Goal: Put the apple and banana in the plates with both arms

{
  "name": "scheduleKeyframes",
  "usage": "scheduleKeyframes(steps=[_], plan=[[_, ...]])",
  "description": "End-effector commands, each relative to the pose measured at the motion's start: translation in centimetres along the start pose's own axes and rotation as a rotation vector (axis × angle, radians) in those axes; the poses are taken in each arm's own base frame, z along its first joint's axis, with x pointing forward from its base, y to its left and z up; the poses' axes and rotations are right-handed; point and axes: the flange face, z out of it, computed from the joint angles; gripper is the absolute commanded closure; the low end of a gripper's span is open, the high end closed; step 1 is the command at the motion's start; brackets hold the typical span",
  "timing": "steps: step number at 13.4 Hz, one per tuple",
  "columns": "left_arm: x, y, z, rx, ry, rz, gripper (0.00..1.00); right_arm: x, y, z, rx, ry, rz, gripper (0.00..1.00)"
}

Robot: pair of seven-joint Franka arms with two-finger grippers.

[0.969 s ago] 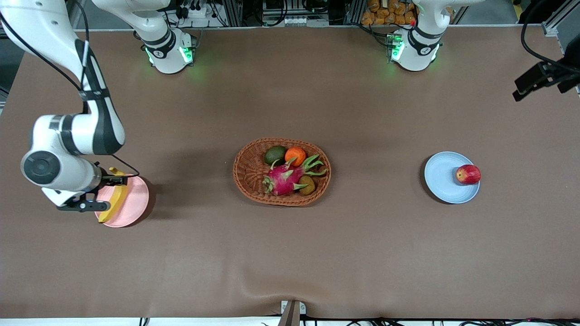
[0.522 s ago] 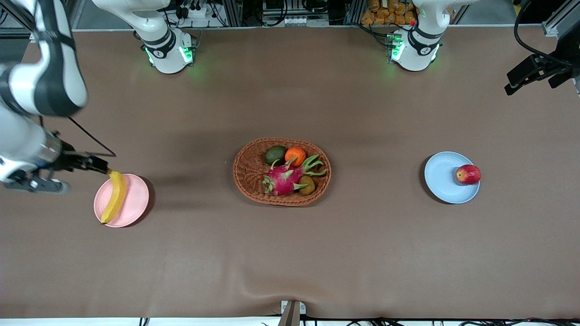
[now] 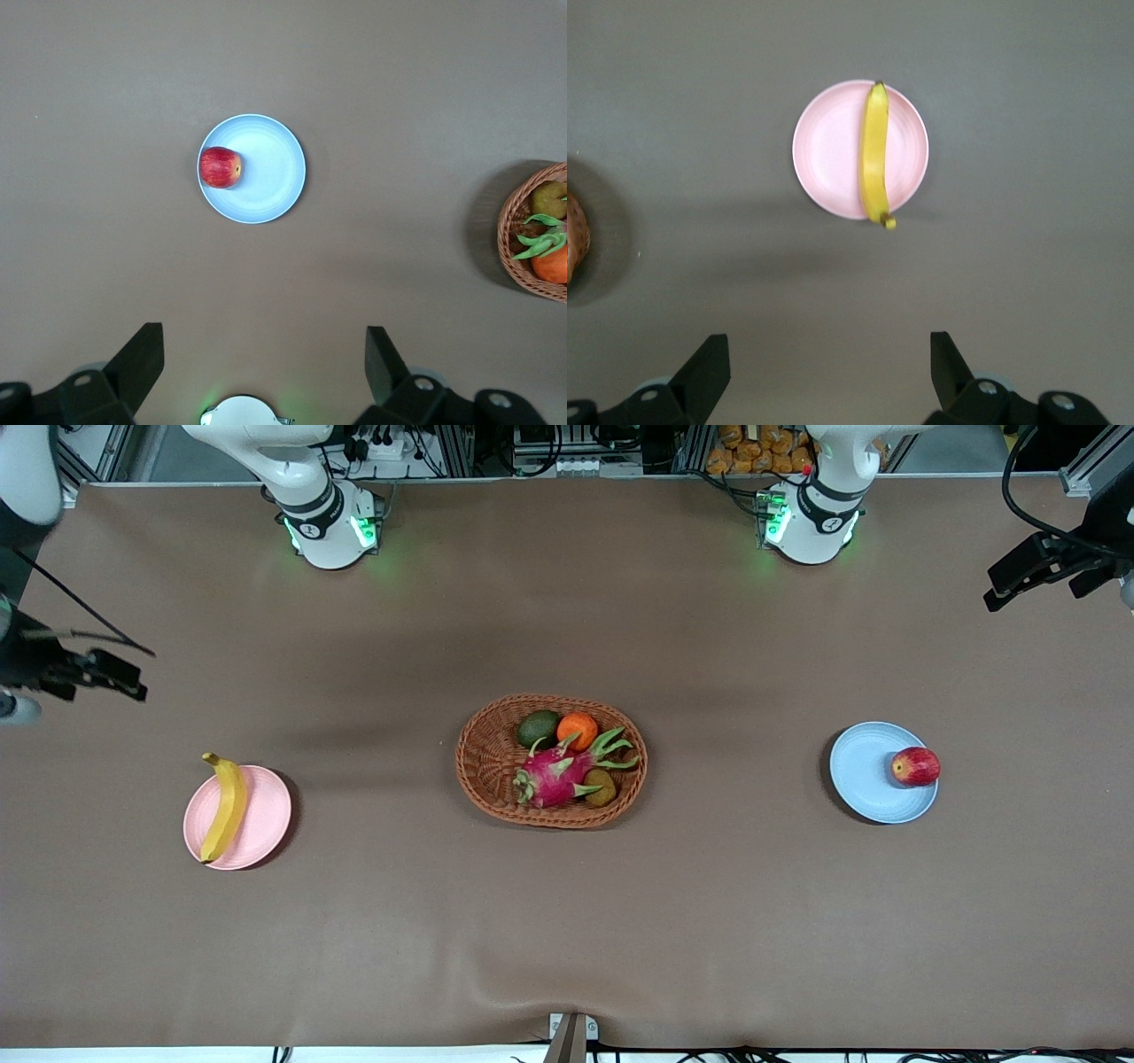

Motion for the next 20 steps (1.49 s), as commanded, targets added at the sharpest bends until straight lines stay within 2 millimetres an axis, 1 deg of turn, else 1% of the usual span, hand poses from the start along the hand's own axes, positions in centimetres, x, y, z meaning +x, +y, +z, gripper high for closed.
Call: scheduleKeyframes(steps=[1, 2, 3, 5, 7, 10, 11, 16, 17, 20], plan=[[0.2, -0.1, 0.4, -0.022, -0.015, 0.001, 0.0, -1.7, 1.1, -4.4, 0.028, -0.03, 0.057, 0.0], [0.5, -0.2, 0.2, -0.016, -0.012, -0.003, 0.0, -2.2, 1.0, -5.8, 0.028, -0.048, 0.115, 0.0], [0.8, -0.5, 0.1, -0.017, -0.009, -0.009, 0.0, -2.6, 0.7, -6.7, 0.027, -0.059, 0.164, 0.0], [0.9, -0.8, -0.1, -0.02, -0.007, -0.013, 0.0, -2.9, 0.3, -7.5, 0.027, -0.058, 0.175, 0.0], [1.1, -0.9, 0.0, -0.023, -0.012, -0.014, 0.0, -2.9, 0.4, -8.1, 0.027, -0.044, 0.16, 0.0], [1.4, -1.2, 0.0, -0.028, -0.013, -0.02, 0.0, -2.8, 0.2, -8.3, 0.037, -0.039, 0.149, 0.0], [1.4, -1.2, 0.0, -0.03, -0.012, -0.02, 0.0, -2.9, -0.3, -8.9, 0.039, -0.027, 0.137, 0.0], [1.2, -1.4, 0.0, -0.019, -0.025, -0.024, 0.0, -2.8, -0.6, -8.4, 0.04, -0.054, 0.135, 0.0], [1.3, -1.5, 0.0, -0.019, -0.025, -0.027, 0.0, -2.9, -1.3, -8.6, 0.038, -0.056, 0.129, 0.0], [1.2, -1.5, 0.1, -0.019, -0.027, -0.027, 0.0, -2.8, -1.1, -9.0, 0.042, -0.041, 0.133, 0.0]])
